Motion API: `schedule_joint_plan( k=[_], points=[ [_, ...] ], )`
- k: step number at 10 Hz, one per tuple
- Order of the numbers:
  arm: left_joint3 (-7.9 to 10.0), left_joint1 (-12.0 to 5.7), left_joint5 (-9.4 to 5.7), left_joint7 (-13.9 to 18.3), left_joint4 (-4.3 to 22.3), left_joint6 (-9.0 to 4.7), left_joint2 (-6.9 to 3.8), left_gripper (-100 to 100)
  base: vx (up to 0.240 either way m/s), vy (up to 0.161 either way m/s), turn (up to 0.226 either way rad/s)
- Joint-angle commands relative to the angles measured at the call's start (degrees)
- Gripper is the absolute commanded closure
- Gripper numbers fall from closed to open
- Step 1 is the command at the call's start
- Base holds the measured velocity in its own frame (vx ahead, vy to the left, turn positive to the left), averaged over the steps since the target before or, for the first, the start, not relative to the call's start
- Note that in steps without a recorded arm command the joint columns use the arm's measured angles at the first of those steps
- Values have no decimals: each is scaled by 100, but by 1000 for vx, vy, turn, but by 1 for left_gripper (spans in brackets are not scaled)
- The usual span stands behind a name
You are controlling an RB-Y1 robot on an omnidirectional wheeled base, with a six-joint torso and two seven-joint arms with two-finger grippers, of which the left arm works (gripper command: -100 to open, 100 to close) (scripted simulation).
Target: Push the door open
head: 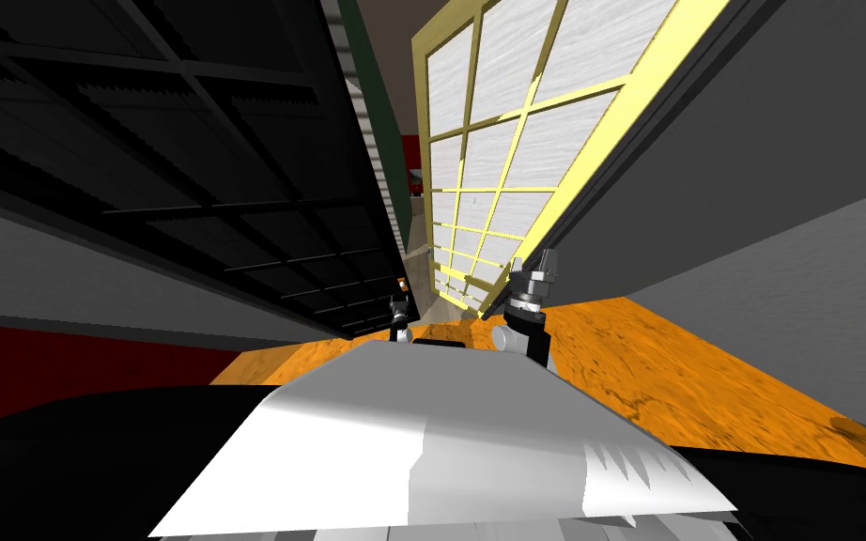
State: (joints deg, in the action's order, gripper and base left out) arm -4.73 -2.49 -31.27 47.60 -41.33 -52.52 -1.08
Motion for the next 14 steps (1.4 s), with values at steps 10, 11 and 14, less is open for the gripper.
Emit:
schedule_joint_plan(
  k=[10,11,14],
  points=[
    [-113,-132,-347,1490,95,9,282,-100,-29,8,-17],
    [-121,-142,-374,1610,101,10,309,-100,-22,6,-17],
    [-114,-146,-391,1670,104,16,133,-100,17,10,-10]
  ],
)
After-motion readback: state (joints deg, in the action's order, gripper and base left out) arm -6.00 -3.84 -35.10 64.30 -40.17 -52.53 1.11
